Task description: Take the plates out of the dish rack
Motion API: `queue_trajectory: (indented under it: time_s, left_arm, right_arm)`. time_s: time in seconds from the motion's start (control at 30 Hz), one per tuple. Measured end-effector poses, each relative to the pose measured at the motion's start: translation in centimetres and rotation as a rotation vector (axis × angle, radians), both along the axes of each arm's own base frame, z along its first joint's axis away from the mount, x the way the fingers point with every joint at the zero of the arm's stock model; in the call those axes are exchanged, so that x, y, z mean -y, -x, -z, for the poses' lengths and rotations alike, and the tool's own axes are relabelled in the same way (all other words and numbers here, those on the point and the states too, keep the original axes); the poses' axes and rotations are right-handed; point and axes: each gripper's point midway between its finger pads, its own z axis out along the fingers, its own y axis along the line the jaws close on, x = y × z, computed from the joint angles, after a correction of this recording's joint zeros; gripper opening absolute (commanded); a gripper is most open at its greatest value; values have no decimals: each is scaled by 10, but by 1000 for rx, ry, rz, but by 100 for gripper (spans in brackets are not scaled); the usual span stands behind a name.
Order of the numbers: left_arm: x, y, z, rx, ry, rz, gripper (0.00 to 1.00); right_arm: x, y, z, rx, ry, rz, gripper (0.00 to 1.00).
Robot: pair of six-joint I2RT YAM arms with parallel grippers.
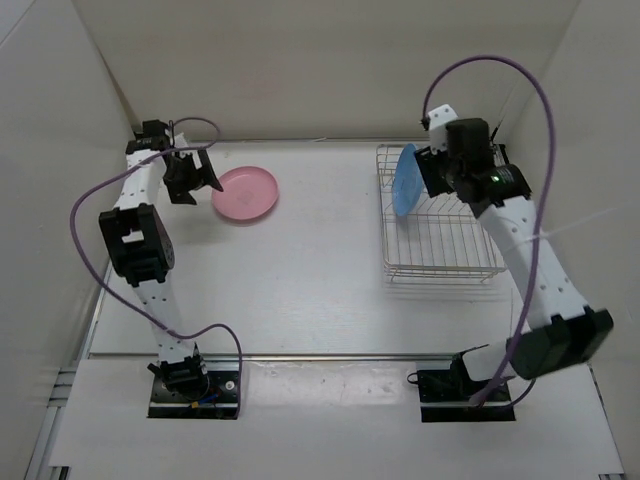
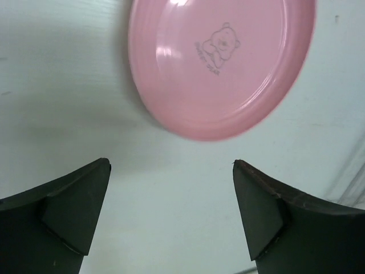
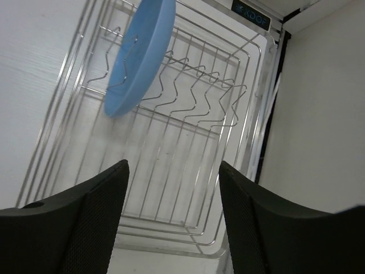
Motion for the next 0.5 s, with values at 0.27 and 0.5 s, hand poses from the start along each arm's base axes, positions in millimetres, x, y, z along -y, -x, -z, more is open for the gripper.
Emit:
queue_trajectory:
  time_s: [0.27, 0.5]
  left_arm:
    - [29, 92, -191, 449, -371, 113, 100]
    - [-1, 172, -192, 466, -523, 44, 100]
  right_arm:
    - [-36, -67, 43, -72, 220, -9, 62]
    - [-45, -114, 54, -18, 342, 47, 56]
